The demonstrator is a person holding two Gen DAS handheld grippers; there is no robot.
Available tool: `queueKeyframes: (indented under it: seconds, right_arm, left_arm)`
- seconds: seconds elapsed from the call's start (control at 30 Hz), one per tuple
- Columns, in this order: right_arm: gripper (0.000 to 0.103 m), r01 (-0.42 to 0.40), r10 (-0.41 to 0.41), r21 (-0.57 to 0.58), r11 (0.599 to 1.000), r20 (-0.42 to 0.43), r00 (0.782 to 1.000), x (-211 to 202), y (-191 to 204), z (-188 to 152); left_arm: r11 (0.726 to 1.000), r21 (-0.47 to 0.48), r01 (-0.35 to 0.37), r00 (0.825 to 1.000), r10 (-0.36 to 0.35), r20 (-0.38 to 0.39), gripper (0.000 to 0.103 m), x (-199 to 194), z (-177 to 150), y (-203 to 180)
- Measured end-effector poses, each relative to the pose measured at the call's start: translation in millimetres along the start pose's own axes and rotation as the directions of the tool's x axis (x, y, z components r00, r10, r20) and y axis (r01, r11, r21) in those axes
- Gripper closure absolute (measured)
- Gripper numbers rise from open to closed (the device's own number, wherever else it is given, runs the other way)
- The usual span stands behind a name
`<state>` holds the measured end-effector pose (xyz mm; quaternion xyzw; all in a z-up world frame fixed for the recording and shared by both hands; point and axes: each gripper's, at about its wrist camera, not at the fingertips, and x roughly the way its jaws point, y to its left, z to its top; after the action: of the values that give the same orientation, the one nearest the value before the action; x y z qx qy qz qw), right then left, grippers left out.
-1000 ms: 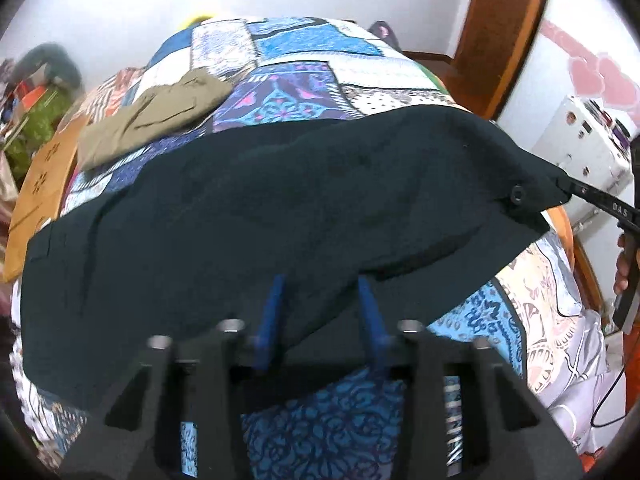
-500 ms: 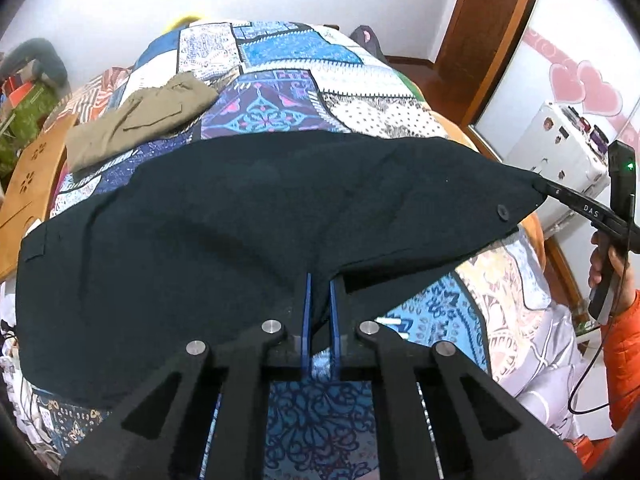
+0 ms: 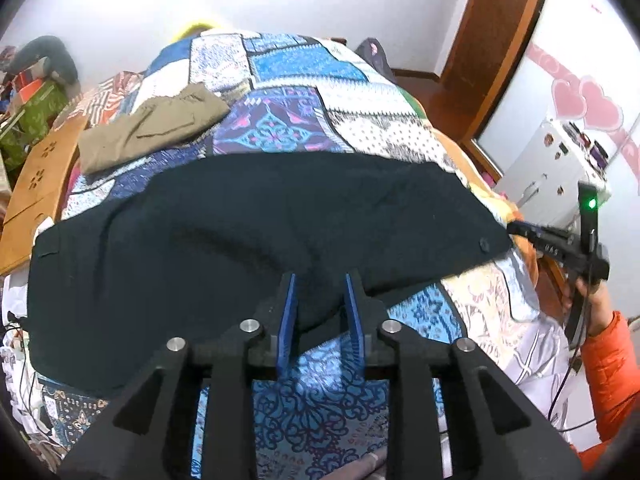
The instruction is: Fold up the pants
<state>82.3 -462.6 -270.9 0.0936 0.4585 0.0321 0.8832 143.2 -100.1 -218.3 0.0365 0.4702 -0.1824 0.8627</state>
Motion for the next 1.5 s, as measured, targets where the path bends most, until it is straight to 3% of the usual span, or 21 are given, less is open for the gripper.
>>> queueKeyframes:
  seconds: [0.3,0.4,0.6,0.67,0.77,1.2,1.5]
  right_arm:
    - [0.082,-0.025,0.023,0.038,0.999,0.035,0.999,-20.0,-15.6,18.1]
    - [0.081,-0.033,0.032,0.024,0.999,0.056,0.998,-20.7,-13.3,33.4]
    - [0.079,-0.054,0.053,0.01,0.999,0.054,0.997,4.6,-10.6,62.6]
    - [0.077,-0.06,0.06,0.0,0.998,0.036,0.998,19.1,-9.3,69.4]
    - [0.069,-0.069,0.069,-0.009,0.998,0.008,0.998,40.5,-8.4,74.8]
    - [0.069,-0.13,0.127,-0.025,0.991,-0.101,0.987,104.6,-4.8,86.1]
    - [0.089,-0.122,0.117,-0.07,0.99,-0.072,0.991,100.9,-1.6,88.9]
  left_arm:
    - [0.997,-0.055,-0.055,0.998,0.056,0.025,0.071,13.5,40.6,21.7]
    - [0.996,-0.045,-0.081,0.996,0.083,0.041,0.064,25.1,60.8,25.7]
    - [0.994,-0.038,-0.1,0.995,0.101,0.02,0.057,59.8,94.5,35.9]
    - [0.994,-0.033,-0.102,0.995,0.102,-0.004,0.05,75.2,102.1,39.0]
    - [0.994,-0.027,-0.107,0.994,0.106,-0.034,0.048,94.3,107.6,42.8]
    - [0.992,-0.039,-0.119,0.982,0.112,-0.154,0.048,148.2,101.0,59.8]
    - [0.99,-0.009,-0.141,0.979,0.138,-0.149,0.046,151.0,99.4,54.4]
